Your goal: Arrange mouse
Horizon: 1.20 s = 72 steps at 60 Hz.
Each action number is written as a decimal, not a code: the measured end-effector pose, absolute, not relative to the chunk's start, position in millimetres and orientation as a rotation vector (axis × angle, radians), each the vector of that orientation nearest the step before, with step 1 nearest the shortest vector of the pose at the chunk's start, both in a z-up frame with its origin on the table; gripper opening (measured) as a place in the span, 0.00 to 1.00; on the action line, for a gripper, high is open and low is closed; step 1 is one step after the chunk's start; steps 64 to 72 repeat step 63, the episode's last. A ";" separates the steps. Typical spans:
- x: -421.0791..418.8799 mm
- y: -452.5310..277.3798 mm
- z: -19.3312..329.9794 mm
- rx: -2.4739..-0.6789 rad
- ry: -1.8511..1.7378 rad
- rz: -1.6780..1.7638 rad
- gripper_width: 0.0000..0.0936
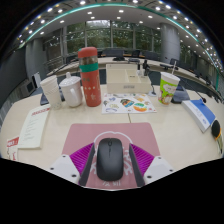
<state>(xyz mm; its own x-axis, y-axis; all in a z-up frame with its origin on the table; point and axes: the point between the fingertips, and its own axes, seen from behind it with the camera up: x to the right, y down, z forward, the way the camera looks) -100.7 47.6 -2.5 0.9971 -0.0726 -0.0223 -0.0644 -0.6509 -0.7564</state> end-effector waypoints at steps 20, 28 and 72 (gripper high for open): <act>-111.1 -62.8 131.2 -2.177 0.058 -0.026 0.91; -122.9 -133.8 178.9 -2.125 0.058 -0.032 0.91; -164.0 -319.5 238.4 -2.065 0.089 -0.017 0.92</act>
